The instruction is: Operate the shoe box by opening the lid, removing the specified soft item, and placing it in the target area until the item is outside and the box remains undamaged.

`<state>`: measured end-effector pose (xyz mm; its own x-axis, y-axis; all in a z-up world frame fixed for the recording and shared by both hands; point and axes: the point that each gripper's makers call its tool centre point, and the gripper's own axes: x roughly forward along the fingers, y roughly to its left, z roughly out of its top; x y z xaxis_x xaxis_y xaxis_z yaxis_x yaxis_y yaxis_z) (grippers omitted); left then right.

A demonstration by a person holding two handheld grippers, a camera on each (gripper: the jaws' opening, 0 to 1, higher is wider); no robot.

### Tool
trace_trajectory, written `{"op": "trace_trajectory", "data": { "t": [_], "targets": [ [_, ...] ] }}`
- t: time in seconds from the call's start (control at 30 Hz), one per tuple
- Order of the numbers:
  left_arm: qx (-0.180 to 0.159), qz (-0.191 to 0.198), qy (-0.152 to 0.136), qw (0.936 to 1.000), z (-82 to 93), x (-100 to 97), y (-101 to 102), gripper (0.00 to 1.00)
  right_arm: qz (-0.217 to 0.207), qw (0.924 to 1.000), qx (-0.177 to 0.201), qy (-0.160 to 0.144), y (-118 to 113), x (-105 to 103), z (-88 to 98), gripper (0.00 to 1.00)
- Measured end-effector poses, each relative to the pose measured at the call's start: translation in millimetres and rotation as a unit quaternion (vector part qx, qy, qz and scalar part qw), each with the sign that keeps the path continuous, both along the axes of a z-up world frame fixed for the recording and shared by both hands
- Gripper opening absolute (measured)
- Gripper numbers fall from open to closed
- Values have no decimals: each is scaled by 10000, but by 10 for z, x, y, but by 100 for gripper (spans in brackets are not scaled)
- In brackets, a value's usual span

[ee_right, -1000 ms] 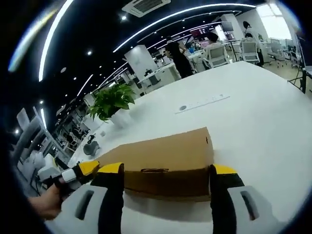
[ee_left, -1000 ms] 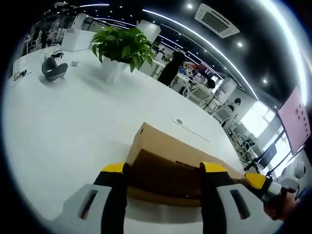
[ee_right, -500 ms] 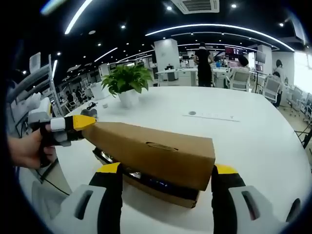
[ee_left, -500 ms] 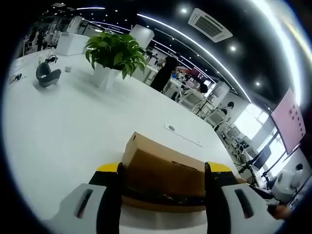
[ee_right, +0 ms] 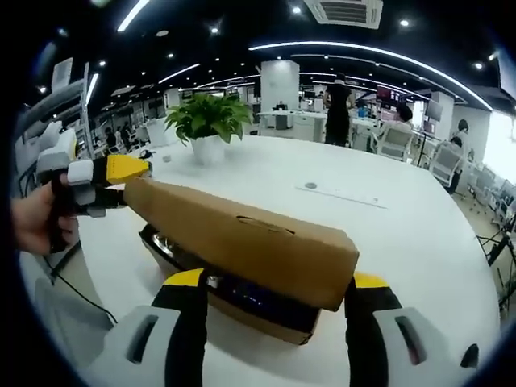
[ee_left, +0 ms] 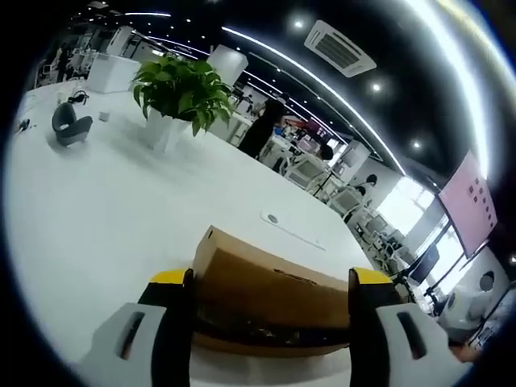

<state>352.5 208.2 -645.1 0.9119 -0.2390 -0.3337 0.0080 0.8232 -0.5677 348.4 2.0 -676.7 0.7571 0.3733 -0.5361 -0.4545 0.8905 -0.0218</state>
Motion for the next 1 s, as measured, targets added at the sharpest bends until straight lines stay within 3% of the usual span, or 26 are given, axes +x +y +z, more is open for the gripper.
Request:
{"op": "trace_trajectory", "data": {
  "t": [0.2,0.47,1.0],
  "targets": [
    [210,-128,-232,9994,116,49,-26,80,-237,9996,-126,-131,-108,62,16,57],
    [301,-303,-316,9986,112,57,-45,83,-689,9975,-78,-138,-278,184,14,46],
    [363,-649,-503,9960,143,25,-117,92,-1214,9923,145,-203,-430,261,3,47]
  ]
}}
